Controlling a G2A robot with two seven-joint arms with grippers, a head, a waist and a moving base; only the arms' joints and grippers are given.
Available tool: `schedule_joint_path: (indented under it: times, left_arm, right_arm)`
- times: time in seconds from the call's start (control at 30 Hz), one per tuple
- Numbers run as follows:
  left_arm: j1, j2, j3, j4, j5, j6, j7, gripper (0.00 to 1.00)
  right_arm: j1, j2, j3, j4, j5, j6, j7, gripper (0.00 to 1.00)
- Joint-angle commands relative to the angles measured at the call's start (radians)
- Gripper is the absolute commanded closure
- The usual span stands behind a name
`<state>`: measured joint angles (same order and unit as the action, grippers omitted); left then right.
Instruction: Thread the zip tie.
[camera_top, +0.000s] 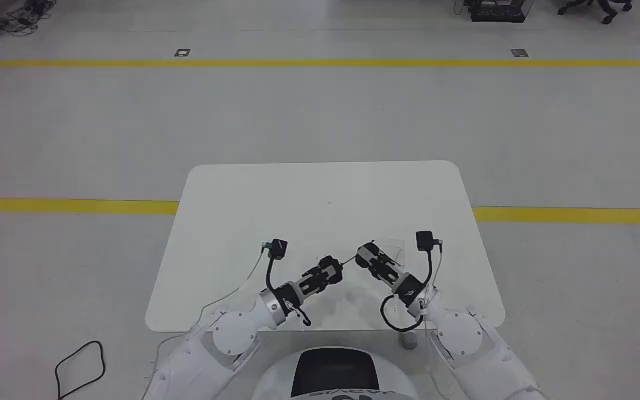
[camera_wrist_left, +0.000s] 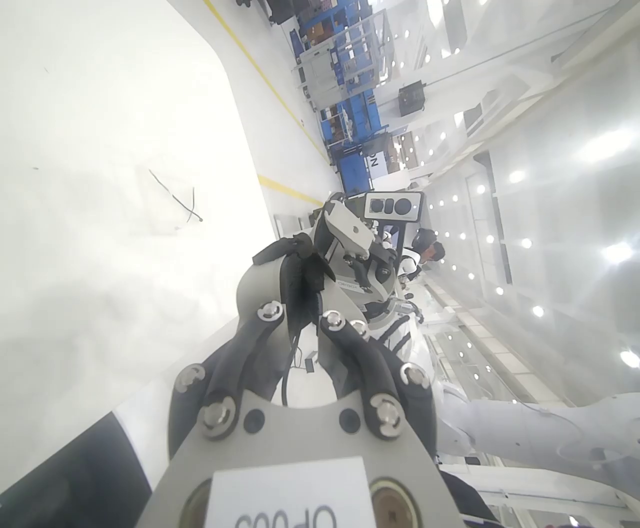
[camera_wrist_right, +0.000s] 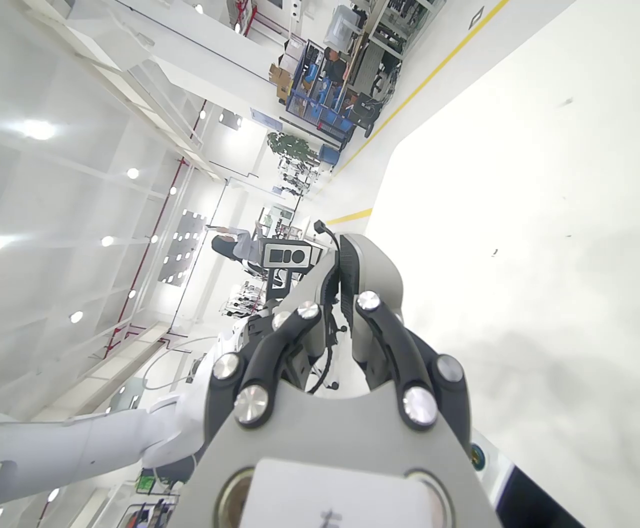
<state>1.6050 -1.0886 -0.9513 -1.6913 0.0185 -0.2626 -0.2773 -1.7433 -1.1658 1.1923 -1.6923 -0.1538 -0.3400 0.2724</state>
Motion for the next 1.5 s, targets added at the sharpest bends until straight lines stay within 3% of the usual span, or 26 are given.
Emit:
schedule_joint_path:
  times: [0.0,1.47]
  left_arm:
    - [0.002,0.001,-0.001,-0.001,0.0,-0.001,0.0,1.0]
    - [-0.015,0.002,0.036,0.007,0.018,0.035,0.011,1.0]
  right_arm:
    - [0.0,0.001,0.0,0.001,-0.005,0.0,-0.002,1.0]
    - [0.004,0.018,-0.034,0.005,-0.086,0.0,-0.034,1.0]
